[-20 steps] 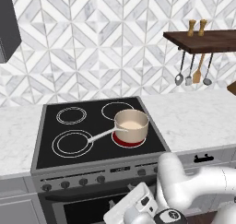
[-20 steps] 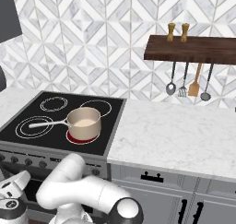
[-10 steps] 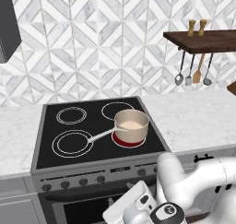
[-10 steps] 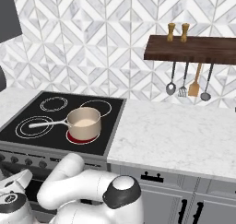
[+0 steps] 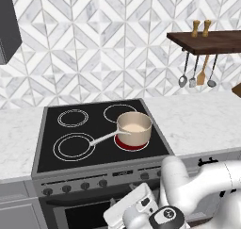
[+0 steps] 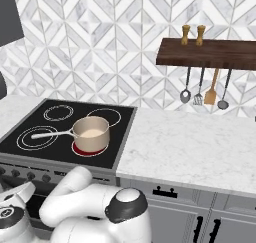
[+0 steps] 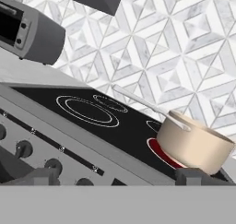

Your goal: Turn off the front right burner of the stove.

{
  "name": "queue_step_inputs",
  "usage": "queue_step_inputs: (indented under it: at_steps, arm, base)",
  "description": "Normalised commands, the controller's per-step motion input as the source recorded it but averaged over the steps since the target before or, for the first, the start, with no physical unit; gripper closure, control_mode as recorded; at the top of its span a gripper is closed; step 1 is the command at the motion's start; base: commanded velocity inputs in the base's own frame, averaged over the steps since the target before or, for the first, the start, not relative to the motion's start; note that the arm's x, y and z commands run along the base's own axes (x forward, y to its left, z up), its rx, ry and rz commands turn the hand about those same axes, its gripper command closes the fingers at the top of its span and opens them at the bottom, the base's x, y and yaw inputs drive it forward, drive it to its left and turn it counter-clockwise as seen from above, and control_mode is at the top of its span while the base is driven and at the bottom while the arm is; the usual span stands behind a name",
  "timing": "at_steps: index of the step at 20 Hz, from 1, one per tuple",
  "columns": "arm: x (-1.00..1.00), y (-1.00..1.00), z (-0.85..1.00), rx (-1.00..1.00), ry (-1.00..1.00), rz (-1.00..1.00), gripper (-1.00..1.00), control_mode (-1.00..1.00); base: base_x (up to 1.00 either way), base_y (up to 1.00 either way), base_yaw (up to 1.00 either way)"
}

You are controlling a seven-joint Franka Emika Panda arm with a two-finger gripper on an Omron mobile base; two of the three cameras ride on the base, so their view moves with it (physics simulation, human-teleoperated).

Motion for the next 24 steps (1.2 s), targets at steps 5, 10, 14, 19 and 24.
queue_step_inputs:
  at_steps: [5,10,14,19,24]
  arm:
    - [0.24,-0.52,0.00,0.02,0.00,0.01,-1.00,-1.00]
    - [0.39,-0.15,0.00,0.00,0.00,0.00,-1.00,-1.00]
    - [0.28,0.02,0.00,0.00,0.00,0.00,-1.00,-1.00]
    - [0.18,0.16,-0.11,0.00,0.00,0.00,-1.00,-1.00]
    - [0.45,0.00,-0.13,0.00,0.00,0.00,-1.00,-1.00]
  base:
    - [0.00,0.00,0.00]
    - [0.00,0.00,0.00]
    - [0.00,0.00,0.00]
    - [0.00,0.00,0.00]
    - [0.00,0.00,0.00]
